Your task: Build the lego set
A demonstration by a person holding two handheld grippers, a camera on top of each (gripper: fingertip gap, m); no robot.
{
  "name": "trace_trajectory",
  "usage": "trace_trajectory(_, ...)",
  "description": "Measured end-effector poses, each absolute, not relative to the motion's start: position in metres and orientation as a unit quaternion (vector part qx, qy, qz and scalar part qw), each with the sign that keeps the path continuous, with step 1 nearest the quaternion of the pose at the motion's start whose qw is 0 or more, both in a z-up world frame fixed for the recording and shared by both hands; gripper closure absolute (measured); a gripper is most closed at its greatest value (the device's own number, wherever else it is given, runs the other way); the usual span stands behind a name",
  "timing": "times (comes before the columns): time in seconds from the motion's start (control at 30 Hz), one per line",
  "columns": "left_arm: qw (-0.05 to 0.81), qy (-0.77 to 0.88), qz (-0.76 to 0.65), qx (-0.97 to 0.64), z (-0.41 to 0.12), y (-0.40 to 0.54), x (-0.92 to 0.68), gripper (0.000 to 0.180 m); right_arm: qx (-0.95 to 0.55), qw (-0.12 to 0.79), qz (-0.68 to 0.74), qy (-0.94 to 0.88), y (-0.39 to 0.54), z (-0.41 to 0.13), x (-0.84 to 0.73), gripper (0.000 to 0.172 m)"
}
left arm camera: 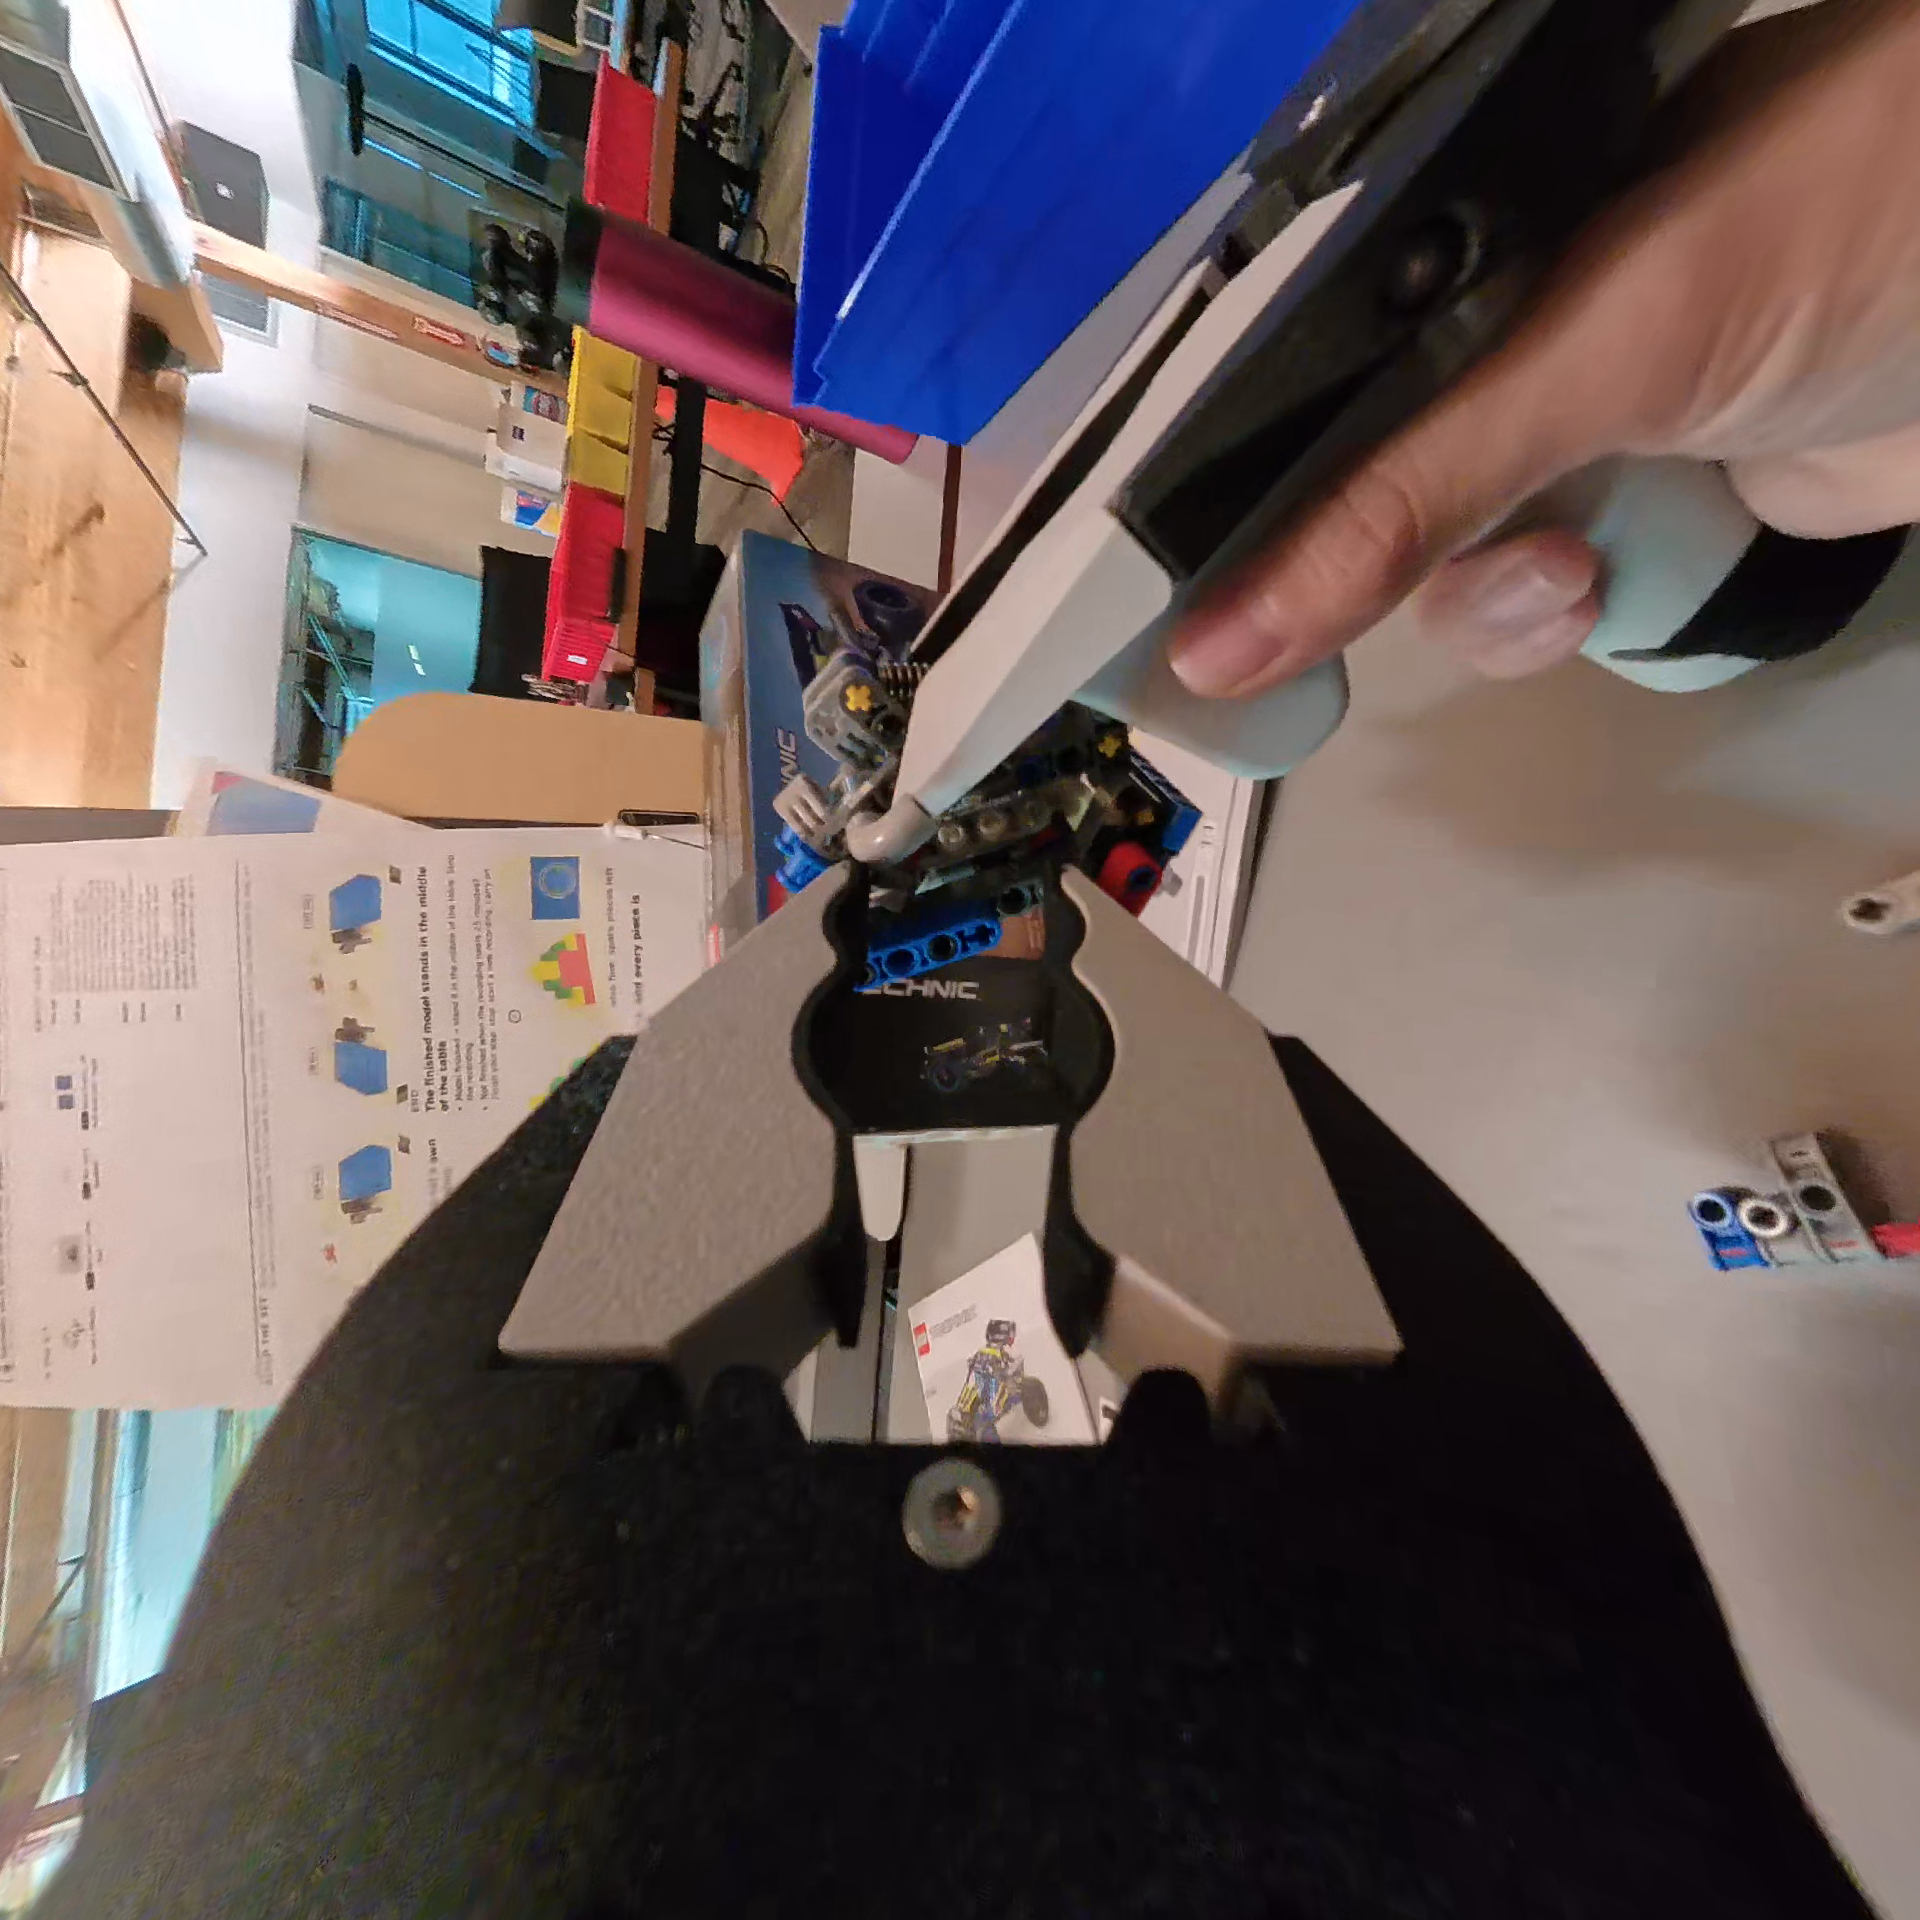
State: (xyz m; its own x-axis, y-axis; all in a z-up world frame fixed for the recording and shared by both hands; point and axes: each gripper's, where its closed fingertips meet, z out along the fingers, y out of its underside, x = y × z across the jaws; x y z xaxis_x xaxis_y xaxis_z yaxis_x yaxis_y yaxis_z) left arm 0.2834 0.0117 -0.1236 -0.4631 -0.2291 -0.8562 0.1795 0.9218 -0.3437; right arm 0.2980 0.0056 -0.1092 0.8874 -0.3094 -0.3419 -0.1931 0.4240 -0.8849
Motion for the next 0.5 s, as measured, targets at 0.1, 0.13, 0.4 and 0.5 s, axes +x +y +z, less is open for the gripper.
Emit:
trace_trajectory(0.1, 0.504, 0.840, -0.200, -0.019, -0.130, 0.015, 0.283, 0.150, -0.546, 0.803, -0.032, 0.236, 0.009, -0.115, 0.299, 0.151)
trace_trajectory(0.13, 0.501, 0.841, -0.204, -0.015, -0.130, 0.015, 0.281, 0.152, -0.543, 0.805, -0.029, 0.236, 0.009, -0.115, 0.299, 0.151)
trace_trajectory(0.4, 0.494, 0.845, -0.203, 0.015, -0.138, 0.016, 0.274, 0.158, -0.504, 0.825, 0.001, 0.256, -0.003, -0.110, 0.306, 0.151)
trace_trajectory(0.5, 0.476, 0.840, -0.260, -0.003, -0.129, 0.009, 0.266, 0.160, -0.483, 0.836, 0.031, 0.259, -0.005, -0.108, 0.305, 0.151)
